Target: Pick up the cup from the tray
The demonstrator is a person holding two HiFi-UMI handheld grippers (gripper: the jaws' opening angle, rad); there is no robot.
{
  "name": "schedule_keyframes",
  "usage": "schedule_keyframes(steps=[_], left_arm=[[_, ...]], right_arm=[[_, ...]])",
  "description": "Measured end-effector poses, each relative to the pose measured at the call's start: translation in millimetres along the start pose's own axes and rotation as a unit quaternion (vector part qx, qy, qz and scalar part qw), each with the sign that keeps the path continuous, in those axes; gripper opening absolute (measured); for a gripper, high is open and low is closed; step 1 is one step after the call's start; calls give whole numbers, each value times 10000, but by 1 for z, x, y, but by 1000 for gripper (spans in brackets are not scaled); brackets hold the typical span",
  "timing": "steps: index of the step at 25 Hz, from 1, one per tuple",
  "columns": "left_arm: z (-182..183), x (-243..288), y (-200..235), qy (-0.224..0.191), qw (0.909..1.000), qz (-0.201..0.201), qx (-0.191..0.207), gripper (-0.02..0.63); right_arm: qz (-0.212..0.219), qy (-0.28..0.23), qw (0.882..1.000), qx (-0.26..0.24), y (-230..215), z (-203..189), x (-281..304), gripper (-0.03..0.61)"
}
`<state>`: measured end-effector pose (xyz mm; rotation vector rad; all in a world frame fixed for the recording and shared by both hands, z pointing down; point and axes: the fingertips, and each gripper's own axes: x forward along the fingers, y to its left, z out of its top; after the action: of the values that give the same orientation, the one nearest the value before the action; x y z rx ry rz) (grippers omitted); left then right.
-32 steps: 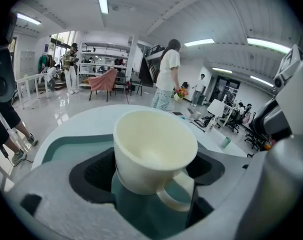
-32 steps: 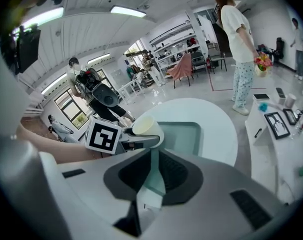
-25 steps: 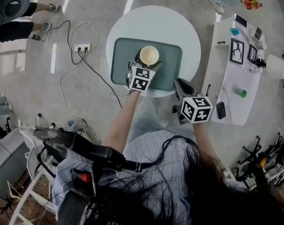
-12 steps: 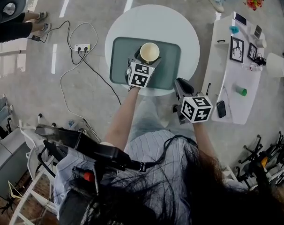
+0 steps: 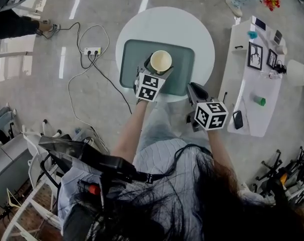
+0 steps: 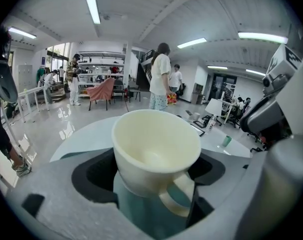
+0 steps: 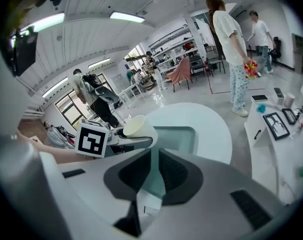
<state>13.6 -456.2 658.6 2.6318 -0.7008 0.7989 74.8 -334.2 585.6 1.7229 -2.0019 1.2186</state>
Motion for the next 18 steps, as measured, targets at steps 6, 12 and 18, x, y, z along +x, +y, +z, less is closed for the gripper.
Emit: schedule_keyframes(steps=[6,12,18], left_arm=[[20,-22,-25,-88,9998,-79,171,437],[38,-55,-47,-179,9996,35,214,437],[42,-81,-78,-248,9993,282,-10,437]], right_arm=[[175,-94,9997,-140,1,9,-9,64],[426,-231,9982,-364,5,18,-18,64],[671,-309,9952,-635,4,20,-38,64]])
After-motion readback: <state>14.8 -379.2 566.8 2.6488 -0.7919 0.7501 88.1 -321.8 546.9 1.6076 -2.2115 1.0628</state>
